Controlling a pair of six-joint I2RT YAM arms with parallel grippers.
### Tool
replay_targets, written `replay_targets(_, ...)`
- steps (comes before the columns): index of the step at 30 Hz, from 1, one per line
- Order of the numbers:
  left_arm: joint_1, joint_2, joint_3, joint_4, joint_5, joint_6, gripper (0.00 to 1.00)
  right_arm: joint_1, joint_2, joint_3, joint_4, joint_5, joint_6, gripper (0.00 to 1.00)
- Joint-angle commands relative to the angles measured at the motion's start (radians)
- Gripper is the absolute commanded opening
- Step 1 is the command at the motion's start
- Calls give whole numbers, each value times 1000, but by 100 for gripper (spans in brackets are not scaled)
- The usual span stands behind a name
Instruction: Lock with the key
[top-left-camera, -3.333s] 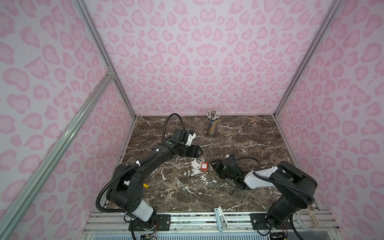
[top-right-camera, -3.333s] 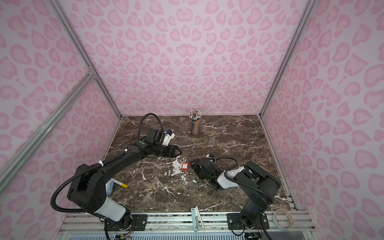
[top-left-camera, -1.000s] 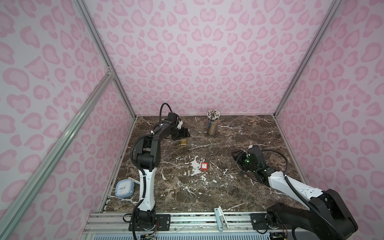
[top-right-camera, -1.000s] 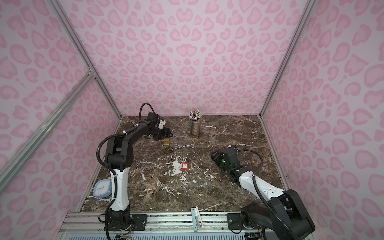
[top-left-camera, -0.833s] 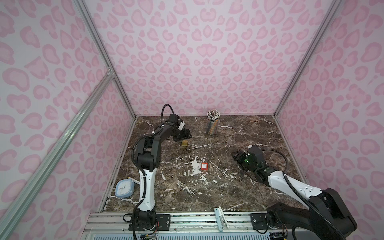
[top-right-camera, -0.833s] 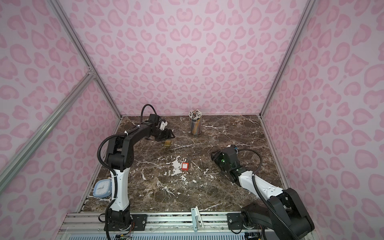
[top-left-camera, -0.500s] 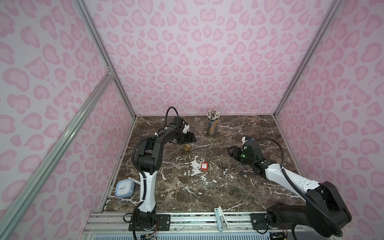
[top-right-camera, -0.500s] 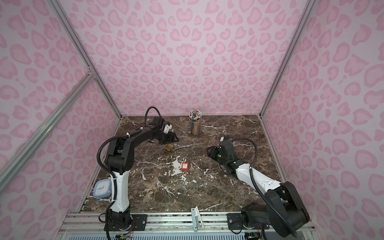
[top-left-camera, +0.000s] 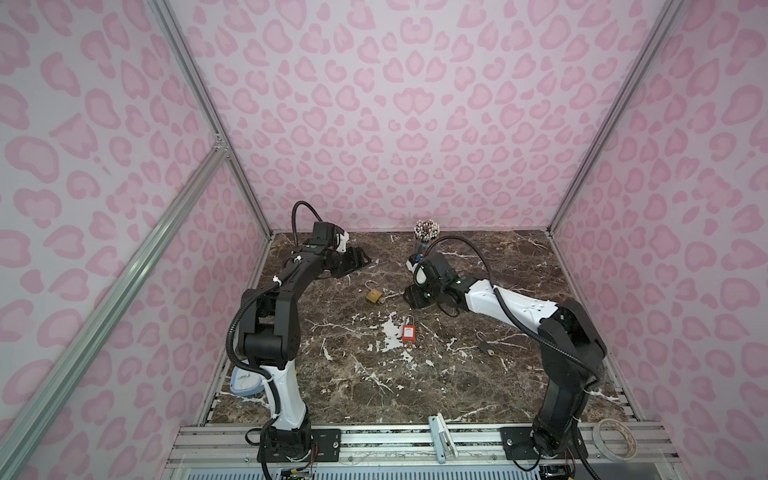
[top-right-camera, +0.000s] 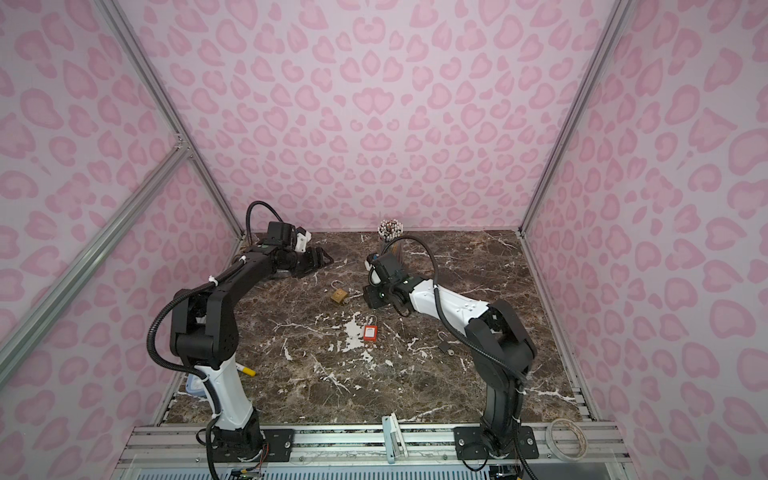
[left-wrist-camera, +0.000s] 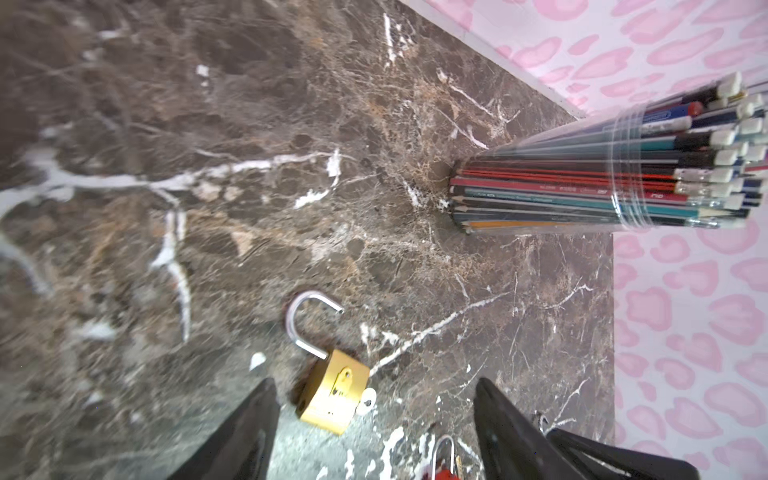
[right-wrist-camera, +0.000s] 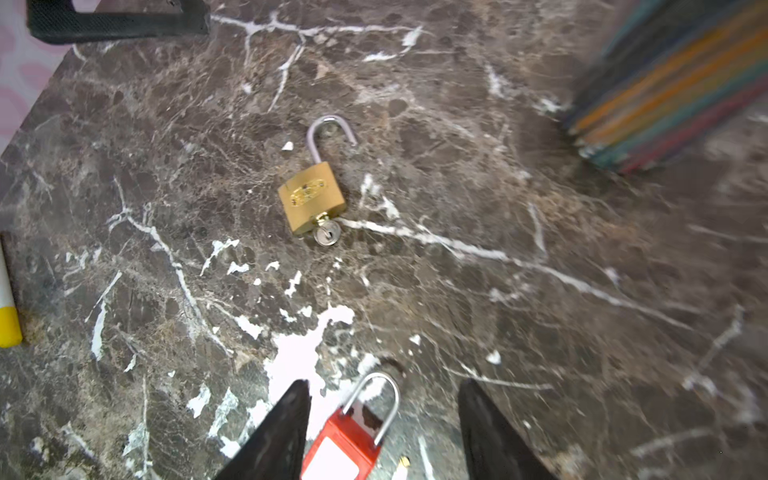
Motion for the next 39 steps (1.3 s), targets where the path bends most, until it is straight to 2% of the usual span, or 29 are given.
replay_targets(1,41,-68,-82,24,49,-43,76,22,114,157,-175,-53,-123,60)
replay_targets(4,84,-131,-188,39,73,-53,76,36,226,304,-260,-53,-157,63)
replay_targets(6,111,-158,-242,49,98,-66,76,39,300,396,-315,-64,-179,70)
replay_targets(12,151,-201,-325,49,150,-69,76,61,478,641,-420,-38,-239,74)
replay_targets(15,163,-213,-348,53,159,-75,76,74,570,775,-486,-10,-268,74)
replay_targets(21,166,-211,-377,62,168,-77,76,87,724,1030,-625,22,-323,67)
replay_targets(32,166,-199,-383,63,173,-77,76,87,770,1062,-621,4,-332,62)
replay_targets(39,166,-188,-374,60,179,-76,76,94,782,1062,-579,1,-321,63)
